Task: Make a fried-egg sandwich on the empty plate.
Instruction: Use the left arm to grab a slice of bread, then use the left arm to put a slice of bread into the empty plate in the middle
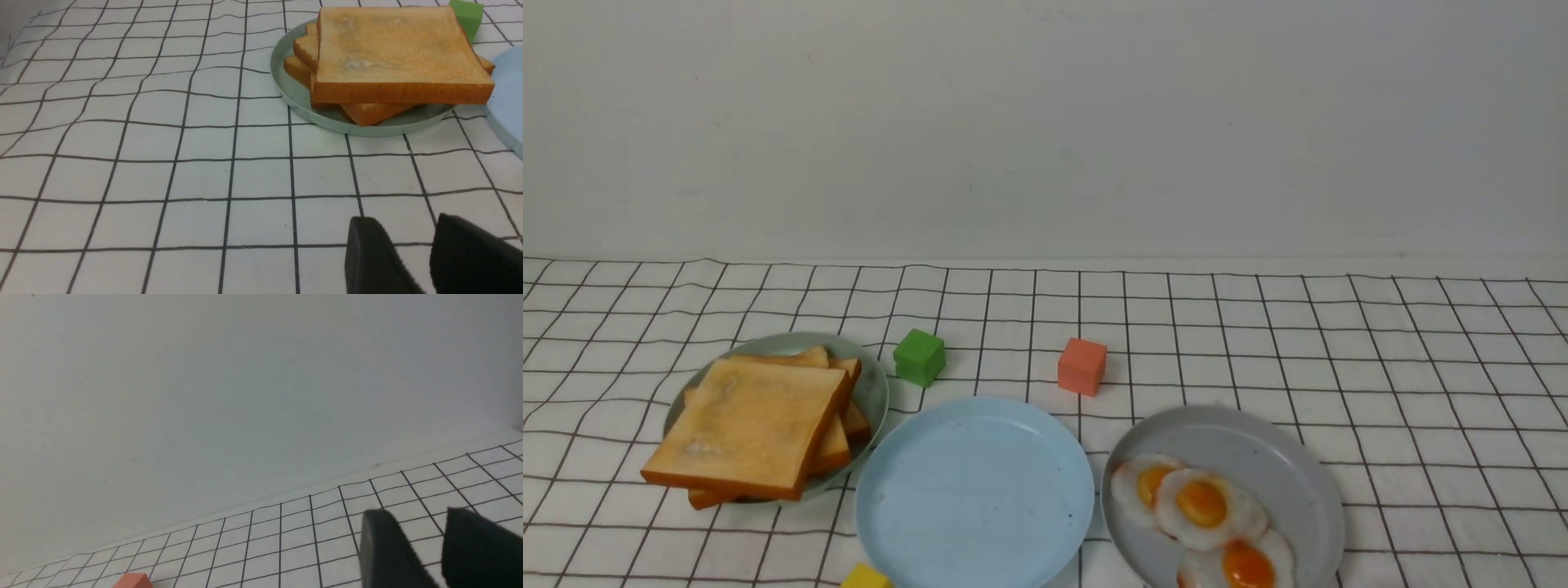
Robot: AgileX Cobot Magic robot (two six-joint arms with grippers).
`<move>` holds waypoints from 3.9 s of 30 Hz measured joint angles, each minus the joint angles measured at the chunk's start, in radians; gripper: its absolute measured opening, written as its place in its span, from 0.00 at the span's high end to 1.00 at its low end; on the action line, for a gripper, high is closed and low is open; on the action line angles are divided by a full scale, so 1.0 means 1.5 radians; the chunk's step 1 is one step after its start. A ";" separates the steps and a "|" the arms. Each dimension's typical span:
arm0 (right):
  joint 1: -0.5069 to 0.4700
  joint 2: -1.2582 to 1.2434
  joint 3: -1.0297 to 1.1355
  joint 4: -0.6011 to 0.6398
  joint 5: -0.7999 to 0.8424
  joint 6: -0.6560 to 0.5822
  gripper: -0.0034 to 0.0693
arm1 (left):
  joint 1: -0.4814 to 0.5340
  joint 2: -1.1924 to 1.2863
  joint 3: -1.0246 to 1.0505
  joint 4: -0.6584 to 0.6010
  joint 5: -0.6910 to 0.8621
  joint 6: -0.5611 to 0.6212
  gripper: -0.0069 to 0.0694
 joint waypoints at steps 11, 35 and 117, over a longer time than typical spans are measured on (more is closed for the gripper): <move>0.000 0.000 0.000 0.001 -0.059 0.022 0.62 | 0.000 0.000 0.001 0.142 -0.094 0.031 0.60; 0.000 0.207 -0.489 -0.037 0.063 0.158 0.62 | 0.000 0.224 -0.450 0.027 -0.363 -0.317 0.60; 0.207 0.625 -0.540 0.293 0.695 -0.317 0.62 | 0.290 0.990 -0.675 -0.735 0.301 0.487 0.79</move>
